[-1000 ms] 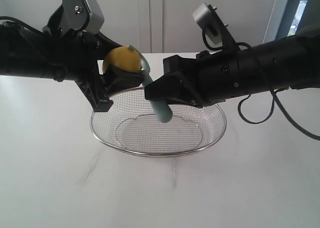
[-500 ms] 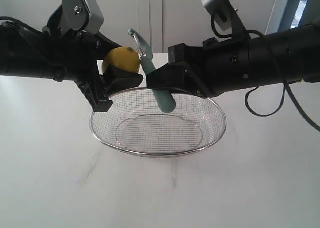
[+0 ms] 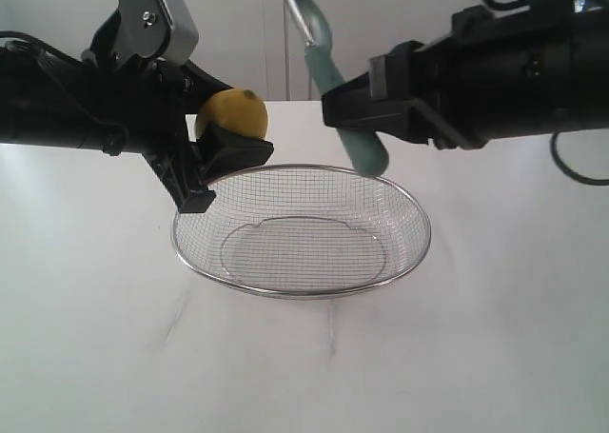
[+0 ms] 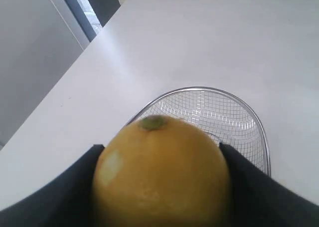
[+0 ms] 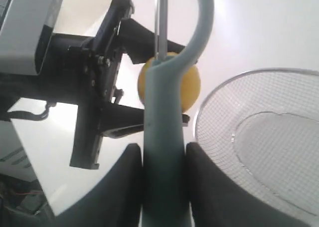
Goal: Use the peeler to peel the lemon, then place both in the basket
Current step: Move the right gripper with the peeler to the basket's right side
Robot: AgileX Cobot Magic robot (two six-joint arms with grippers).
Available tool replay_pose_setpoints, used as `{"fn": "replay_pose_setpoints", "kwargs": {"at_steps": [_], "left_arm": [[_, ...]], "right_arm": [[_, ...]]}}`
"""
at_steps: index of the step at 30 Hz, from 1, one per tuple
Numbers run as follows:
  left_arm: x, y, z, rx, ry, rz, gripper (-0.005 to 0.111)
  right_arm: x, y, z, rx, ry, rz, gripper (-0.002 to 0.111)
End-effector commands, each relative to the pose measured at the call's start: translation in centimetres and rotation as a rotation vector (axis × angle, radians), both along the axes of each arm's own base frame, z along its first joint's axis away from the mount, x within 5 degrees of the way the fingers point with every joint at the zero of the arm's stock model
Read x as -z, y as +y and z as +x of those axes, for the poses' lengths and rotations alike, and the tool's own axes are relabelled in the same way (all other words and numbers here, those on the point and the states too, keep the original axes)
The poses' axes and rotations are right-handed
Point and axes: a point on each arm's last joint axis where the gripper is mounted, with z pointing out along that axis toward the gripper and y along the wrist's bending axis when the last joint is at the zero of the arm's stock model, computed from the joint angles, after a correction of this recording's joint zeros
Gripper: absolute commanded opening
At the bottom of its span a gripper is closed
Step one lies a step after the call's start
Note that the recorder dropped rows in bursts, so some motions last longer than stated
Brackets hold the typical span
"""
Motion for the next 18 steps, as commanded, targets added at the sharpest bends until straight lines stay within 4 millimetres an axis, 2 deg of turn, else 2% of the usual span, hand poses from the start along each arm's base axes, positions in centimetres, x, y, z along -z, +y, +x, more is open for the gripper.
{"fn": "replay_pose_setpoints", "kwargs": {"at_steps": [1,4,10,18], "left_arm": [[-0.3,-0.2,-0.3,0.011,0.014,-0.027,0.0],[-0.3,-0.2,-0.3,0.011,0.014,-0.027,0.0],[-0.3,-0.2,-0.3,0.015,0.016,-0.027,0.0],[-0.2,-0.2,-0.3,0.025,0.005,-0.006,0.0]], "right_arm": [[-1.3,-1.9,-1.2,0.128,-0.083,-0.099,0.0],[-0.9,-3.2,-1.0,0.24,-0.084,-0.211,0.0],[0.4,-4.0,0.6,0.327,-0.083,-0.343,0.0],[6.2,-2.6,5.1,0.317,0.09,-0.466,0.0]]}}
